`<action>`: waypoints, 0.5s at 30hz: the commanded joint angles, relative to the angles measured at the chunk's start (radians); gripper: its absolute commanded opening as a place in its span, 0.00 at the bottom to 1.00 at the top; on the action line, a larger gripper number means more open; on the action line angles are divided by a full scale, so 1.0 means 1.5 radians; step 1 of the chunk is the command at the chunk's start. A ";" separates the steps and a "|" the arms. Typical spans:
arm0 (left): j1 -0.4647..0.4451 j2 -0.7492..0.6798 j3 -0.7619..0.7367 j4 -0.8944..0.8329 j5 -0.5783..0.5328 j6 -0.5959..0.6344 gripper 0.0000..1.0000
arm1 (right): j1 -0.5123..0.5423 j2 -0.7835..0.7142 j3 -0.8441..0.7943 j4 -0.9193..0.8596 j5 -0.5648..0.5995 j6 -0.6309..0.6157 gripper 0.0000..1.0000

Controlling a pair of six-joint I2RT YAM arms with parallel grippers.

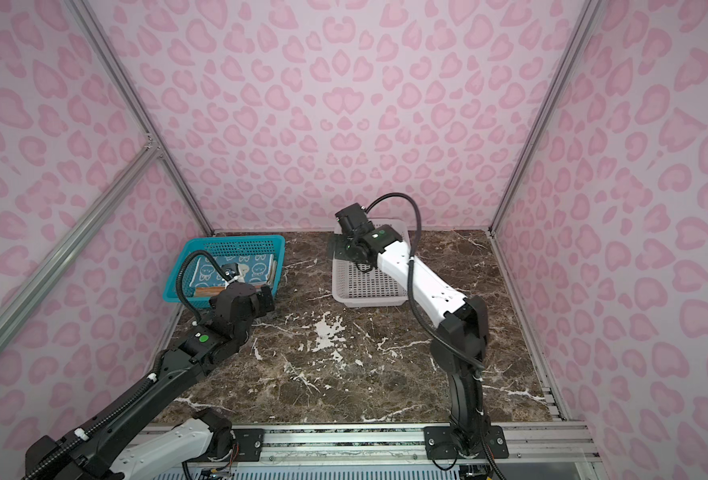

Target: Fold and stack the towels

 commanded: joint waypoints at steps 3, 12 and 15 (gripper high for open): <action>0.097 0.029 -0.086 0.223 -0.022 0.123 0.97 | -0.121 -0.177 -0.240 0.113 0.140 -0.079 0.99; 0.201 0.157 -0.206 0.488 -0.007 0.135 0.97 | -0.276 -0.406 -0.691 0.496 0.342 -0.216 0.99; 0.210 0.199 -0.232 0.572 0.040 0.136 0.97 | -0.278 -0.401 -0.782 0.597 0.390 -0.290 0.99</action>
